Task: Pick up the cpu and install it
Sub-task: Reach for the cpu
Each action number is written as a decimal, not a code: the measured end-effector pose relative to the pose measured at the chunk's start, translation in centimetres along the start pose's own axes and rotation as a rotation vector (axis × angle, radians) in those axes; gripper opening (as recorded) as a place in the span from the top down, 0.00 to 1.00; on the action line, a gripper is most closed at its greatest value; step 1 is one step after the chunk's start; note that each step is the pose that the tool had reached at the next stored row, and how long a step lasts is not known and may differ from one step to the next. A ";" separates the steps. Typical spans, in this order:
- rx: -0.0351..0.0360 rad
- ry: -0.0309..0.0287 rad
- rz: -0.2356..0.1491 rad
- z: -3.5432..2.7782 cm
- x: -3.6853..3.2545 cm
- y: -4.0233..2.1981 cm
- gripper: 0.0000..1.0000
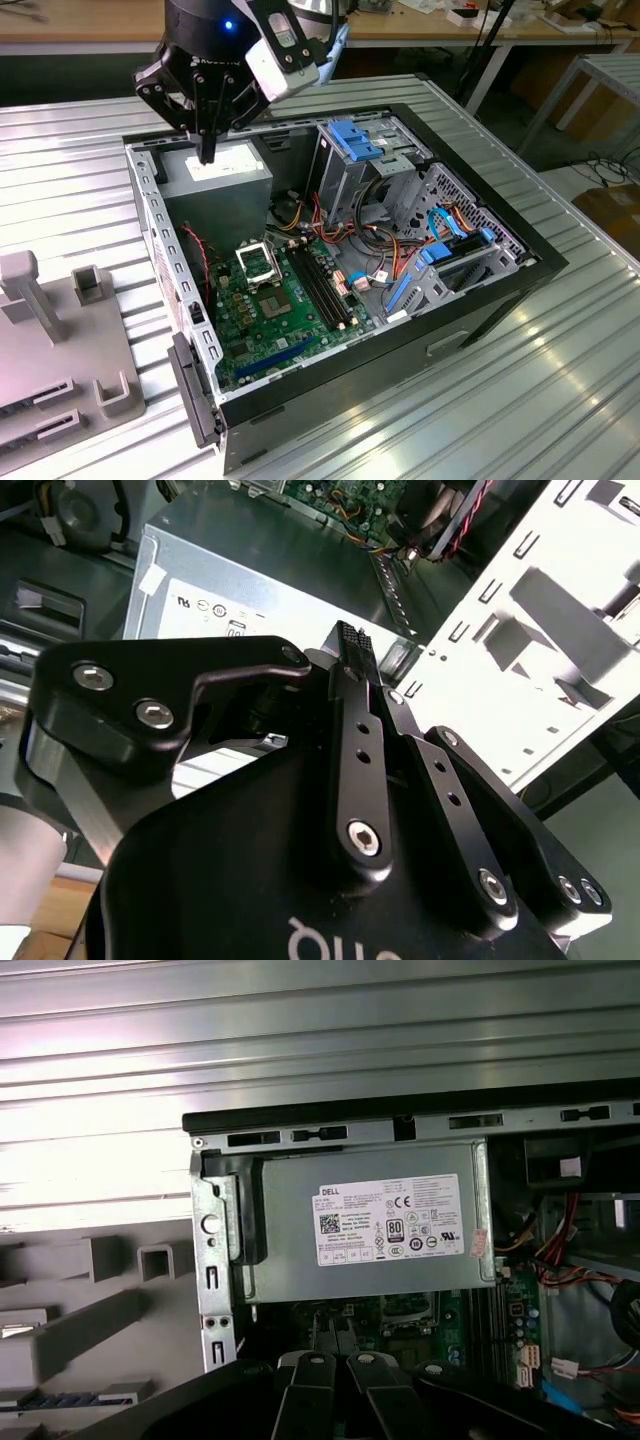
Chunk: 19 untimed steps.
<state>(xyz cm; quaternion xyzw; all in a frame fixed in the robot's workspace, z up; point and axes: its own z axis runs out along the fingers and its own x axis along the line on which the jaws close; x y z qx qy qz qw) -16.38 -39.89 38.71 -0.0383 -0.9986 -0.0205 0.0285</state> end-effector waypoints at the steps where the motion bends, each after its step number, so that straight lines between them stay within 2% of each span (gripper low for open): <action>1: 0.0001 0.0014 0.000 0.01 0.03 0.00 0.89; 19: 0.0023 0.0310 0.001 0.24 0.77 -0.07 0.89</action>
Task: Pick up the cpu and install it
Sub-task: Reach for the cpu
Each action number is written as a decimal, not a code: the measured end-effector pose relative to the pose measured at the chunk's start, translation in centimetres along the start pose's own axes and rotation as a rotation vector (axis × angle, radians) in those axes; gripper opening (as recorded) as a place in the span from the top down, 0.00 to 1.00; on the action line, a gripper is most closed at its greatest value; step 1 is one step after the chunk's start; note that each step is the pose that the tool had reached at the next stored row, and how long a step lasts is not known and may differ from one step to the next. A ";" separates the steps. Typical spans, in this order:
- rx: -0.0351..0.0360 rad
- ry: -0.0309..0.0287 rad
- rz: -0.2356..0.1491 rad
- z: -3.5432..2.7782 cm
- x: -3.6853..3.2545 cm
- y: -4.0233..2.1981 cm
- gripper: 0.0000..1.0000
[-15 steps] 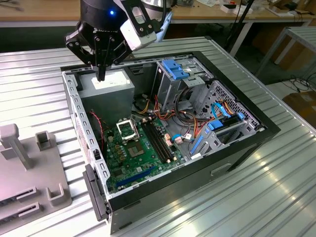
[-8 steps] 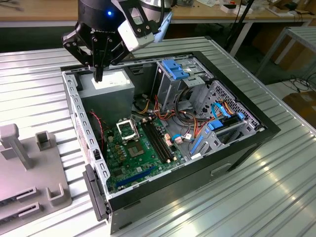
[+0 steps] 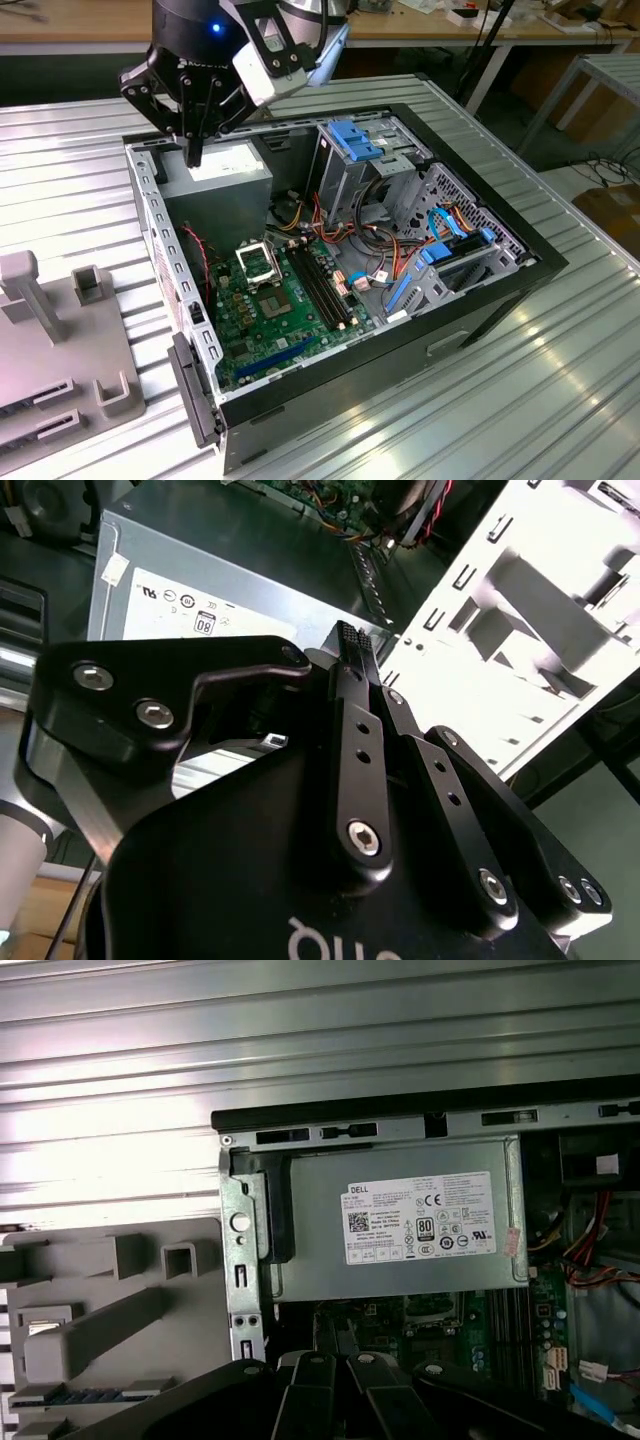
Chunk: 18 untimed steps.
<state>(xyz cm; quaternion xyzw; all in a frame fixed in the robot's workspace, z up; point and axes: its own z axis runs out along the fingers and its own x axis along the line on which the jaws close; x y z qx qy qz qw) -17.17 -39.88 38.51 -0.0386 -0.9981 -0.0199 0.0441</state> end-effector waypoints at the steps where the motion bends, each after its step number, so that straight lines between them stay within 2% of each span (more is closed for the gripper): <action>1: 0.0002 0.0017 0.000 0.01 0.04 0.00 0.89; 18: 0.0021 0.0278 0.001 0.24 0.74 -0.07 0.89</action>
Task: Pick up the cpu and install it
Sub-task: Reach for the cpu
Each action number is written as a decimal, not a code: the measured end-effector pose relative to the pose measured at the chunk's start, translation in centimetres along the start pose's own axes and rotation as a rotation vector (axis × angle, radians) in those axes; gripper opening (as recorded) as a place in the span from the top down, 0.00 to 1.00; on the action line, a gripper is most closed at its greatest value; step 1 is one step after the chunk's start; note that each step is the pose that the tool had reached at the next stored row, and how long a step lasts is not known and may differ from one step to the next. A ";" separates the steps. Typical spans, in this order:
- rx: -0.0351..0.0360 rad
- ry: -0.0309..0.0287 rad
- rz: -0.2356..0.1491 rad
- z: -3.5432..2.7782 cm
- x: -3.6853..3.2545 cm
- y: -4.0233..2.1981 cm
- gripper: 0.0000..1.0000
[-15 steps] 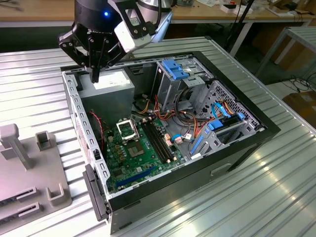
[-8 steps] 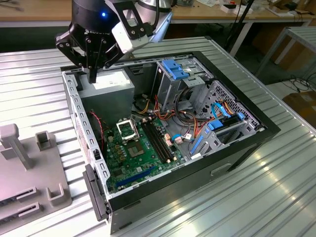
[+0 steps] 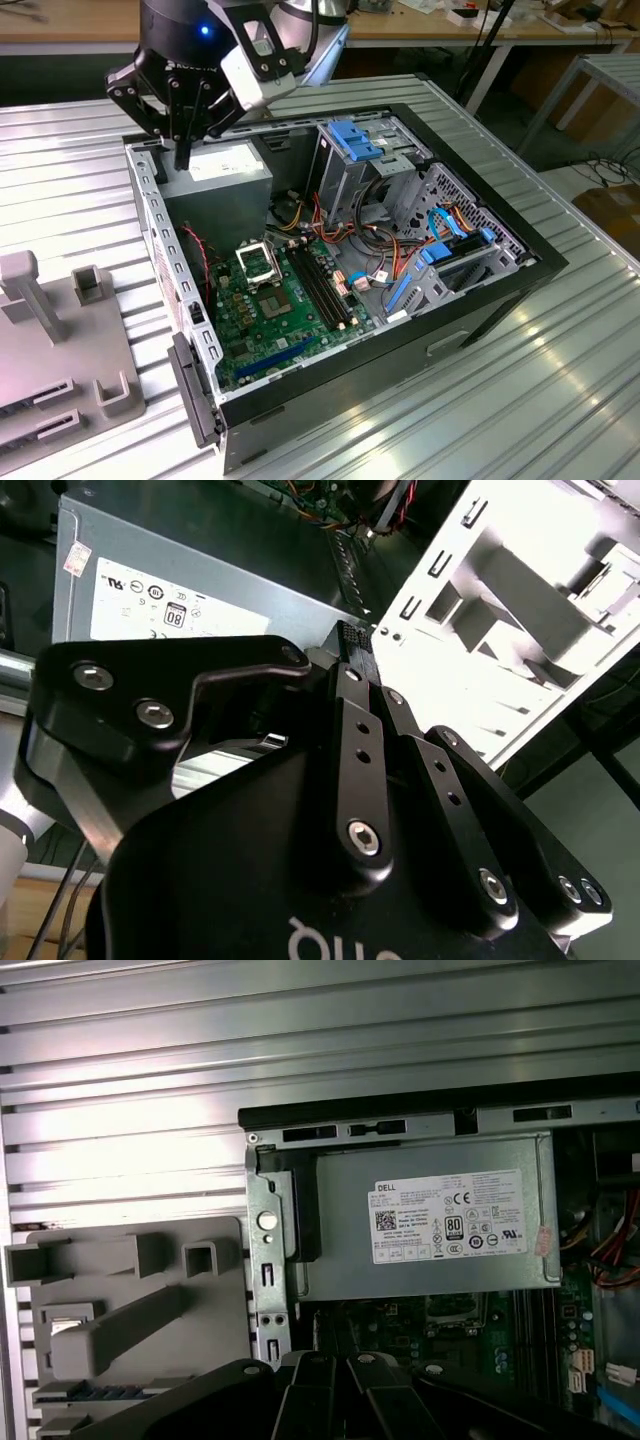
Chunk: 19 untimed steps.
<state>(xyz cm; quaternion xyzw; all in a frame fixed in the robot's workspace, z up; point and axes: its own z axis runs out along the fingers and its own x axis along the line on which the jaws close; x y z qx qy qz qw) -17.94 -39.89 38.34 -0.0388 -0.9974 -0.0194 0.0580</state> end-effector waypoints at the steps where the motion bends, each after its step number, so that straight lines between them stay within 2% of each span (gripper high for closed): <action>1: 0.0000 0.0012 0.000 0.01 0.04 0.00 0.89; 19: 0.0025 0.0328 0.002 0.31 0.91 -0.08 0.89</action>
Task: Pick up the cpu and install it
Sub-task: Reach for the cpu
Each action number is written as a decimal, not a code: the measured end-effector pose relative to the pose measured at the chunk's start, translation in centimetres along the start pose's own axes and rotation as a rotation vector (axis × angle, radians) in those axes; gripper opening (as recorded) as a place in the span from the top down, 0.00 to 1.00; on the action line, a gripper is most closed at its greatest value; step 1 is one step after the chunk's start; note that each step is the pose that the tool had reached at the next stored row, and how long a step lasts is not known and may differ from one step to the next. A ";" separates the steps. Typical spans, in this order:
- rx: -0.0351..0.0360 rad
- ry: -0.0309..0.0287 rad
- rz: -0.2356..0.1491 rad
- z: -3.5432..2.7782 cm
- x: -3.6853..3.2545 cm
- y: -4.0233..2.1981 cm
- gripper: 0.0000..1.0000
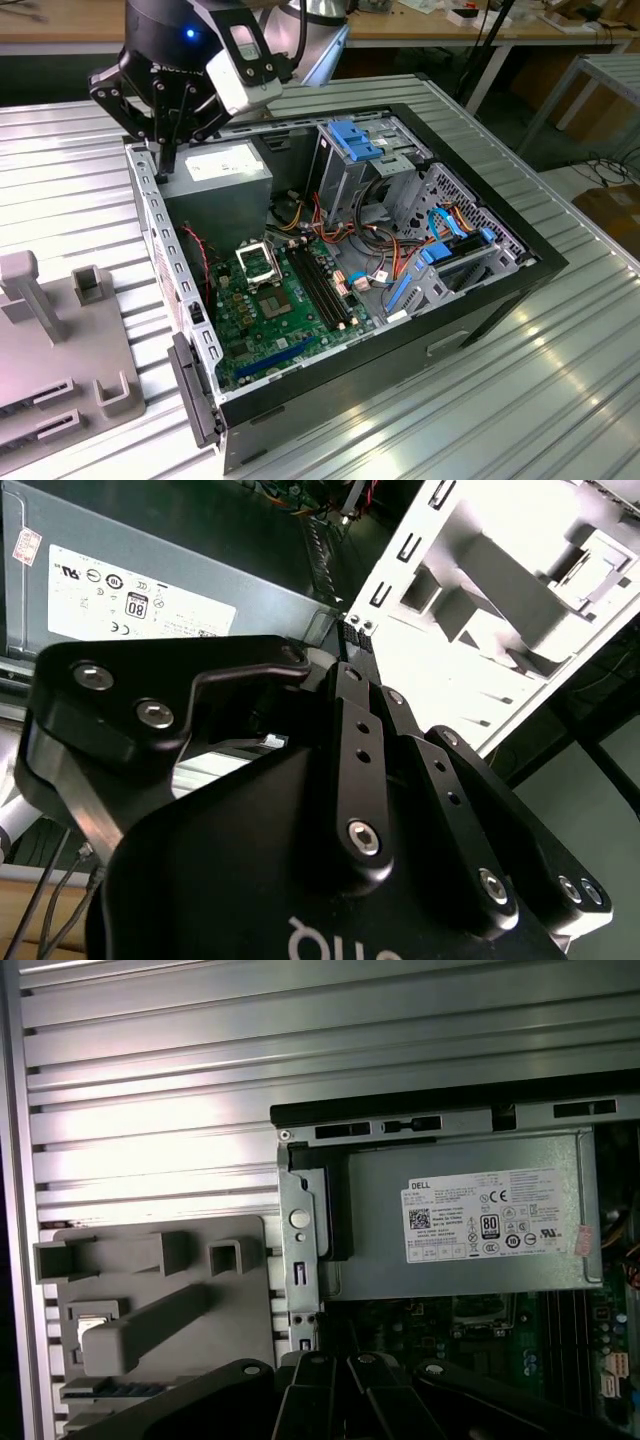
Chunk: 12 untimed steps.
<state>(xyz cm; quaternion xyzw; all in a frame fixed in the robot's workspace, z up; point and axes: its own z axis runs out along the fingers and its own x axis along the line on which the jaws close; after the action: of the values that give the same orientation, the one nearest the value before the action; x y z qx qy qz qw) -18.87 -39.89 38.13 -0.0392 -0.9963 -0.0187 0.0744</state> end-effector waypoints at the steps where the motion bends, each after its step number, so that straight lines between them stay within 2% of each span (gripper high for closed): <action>1: 0.0001 0.0016 0.000 0.02 0.05 0.00 0.89; 6: 0.0006 0.0085 0.000 0.10 0.27 -0.02 0.89; 12: 0.0015 0.0202 0.001 0.24 0.70 -0.06 0.89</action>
<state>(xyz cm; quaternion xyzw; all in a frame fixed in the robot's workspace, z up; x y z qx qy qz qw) -19.60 -39.89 37.99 -0.0394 -0.9955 -0.0183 0.0845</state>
